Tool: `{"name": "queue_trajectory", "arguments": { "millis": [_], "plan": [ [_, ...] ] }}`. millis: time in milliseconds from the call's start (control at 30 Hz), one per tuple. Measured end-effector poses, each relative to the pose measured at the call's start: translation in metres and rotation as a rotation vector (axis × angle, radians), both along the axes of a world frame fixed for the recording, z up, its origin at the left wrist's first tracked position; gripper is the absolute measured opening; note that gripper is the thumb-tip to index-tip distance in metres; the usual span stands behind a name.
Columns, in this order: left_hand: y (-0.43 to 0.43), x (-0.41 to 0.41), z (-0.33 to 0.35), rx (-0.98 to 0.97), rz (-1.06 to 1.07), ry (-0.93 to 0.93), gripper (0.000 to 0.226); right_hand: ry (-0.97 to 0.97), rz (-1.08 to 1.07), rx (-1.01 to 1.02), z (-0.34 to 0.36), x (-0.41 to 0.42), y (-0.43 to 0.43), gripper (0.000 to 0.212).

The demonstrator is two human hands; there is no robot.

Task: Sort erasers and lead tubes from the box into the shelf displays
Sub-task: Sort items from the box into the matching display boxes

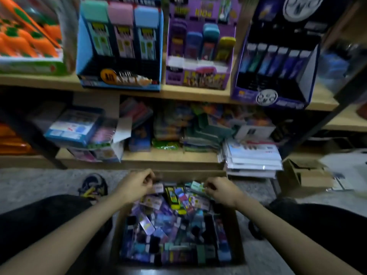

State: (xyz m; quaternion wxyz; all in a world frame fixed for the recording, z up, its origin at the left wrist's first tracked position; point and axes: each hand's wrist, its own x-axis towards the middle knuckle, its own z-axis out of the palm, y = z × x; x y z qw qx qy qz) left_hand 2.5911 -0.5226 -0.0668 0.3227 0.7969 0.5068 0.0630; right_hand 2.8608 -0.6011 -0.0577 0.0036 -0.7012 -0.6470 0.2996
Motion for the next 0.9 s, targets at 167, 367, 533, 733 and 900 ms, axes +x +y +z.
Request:
{"name": "queue_trajectory", "arguments": {
  "millis": [167,367,533,733,900],
  "plan": [
    [-0.036,0.005,-0.092,-0.188,0.244,-0.001,0.02,0.092,-0.162,-0.162,-0.07,0.009,-0.023,0.022],
    [-0.043,0.003,-0.136,-0.086,0.264,0.092,0.034,0.259,-0.319,-0.147,-0.125,-0.011,-0.015,0.027],
    [0.0,0.0,-0.151,0.077,0.141,0.149,0.043,-0.051,-0.314,0.074,-0.149,-0.009,0.01,0.052],
    [0.029,-0.002,-0.165,-0.052,0.022,0.194,0.044,-0.003,-0.278,-0.095,-0.169,0.014,0.016,0.054],
    [0.016,-0.007,-0.163,-0.149,0.157,0.079,0.04,-0.078,-0.302,-0.048,-0.171,0.004,-0.003,0.049]
  ]
}}
